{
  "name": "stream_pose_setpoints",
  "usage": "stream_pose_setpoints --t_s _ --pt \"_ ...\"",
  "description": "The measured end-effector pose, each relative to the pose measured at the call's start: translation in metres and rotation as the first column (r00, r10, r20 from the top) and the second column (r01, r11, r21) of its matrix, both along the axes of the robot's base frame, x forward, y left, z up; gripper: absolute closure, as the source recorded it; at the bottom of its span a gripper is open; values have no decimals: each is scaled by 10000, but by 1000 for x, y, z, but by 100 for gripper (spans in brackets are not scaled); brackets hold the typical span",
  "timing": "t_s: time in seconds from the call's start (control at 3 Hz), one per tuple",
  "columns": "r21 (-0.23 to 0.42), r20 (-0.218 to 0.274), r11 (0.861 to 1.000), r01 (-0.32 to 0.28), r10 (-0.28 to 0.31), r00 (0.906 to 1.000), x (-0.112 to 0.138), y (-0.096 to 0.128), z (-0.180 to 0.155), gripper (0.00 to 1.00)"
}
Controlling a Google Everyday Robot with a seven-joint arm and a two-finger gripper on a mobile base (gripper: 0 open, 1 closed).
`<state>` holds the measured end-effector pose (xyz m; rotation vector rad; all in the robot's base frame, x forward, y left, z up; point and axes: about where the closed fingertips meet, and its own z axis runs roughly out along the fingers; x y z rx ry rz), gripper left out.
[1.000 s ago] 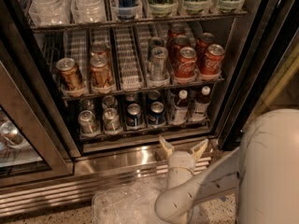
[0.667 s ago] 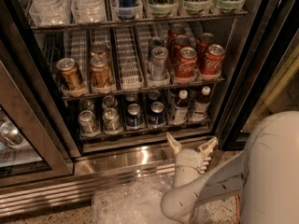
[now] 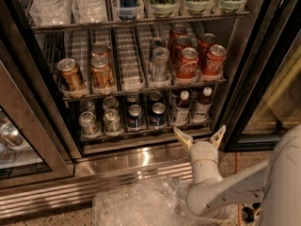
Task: Pick blue plastic bottle from bottom shelf of fridge
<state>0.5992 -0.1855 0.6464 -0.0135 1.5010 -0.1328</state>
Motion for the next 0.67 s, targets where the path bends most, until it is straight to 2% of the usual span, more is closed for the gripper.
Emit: stream_pose_setpoints --t_s 0.33,0.67 --pt "-27 -422 9913 -1317 1315 9904 10 19 11 0" --pt "3 -1139 9851 -1718 1707 9787 9 29 -8 0"
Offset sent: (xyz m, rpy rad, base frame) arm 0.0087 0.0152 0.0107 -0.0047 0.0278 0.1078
